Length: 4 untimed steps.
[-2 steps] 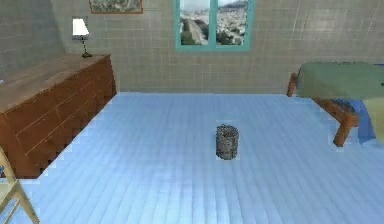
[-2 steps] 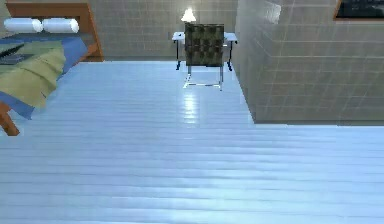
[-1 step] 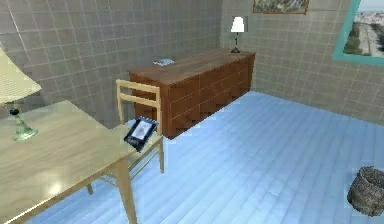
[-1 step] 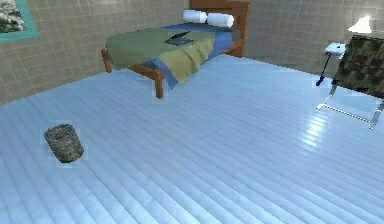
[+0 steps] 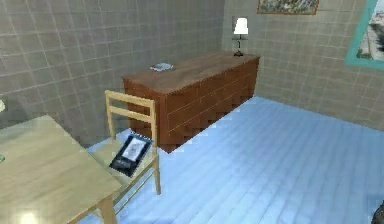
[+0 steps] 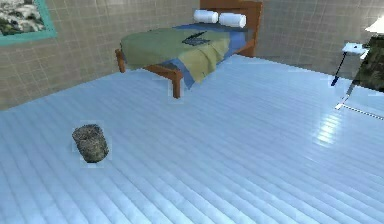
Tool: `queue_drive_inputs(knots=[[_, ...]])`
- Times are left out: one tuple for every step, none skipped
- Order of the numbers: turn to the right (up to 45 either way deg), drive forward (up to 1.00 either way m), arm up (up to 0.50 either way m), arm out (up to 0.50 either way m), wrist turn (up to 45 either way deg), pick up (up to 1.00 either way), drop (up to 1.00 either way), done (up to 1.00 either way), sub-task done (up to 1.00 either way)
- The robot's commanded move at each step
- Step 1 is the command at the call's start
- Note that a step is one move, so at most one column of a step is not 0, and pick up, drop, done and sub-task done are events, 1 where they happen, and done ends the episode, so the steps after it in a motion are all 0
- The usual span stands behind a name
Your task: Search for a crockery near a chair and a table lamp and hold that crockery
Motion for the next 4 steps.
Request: queue_drive_inputs(knots=[[45.0,0.0,0.0,0.0,0.0,0.0,0.0,0.0,0.0],[45.0,0.0,0.0,0.0,0.0,0.0,0.0,0.0,0.0],[9.0,0.0,0.0,0.0,0.0,0.0,0.0,0.0,0.0],[0.0,0.1,0.0,0.0,0.0,0.0,0.0,0.0,0.0]])
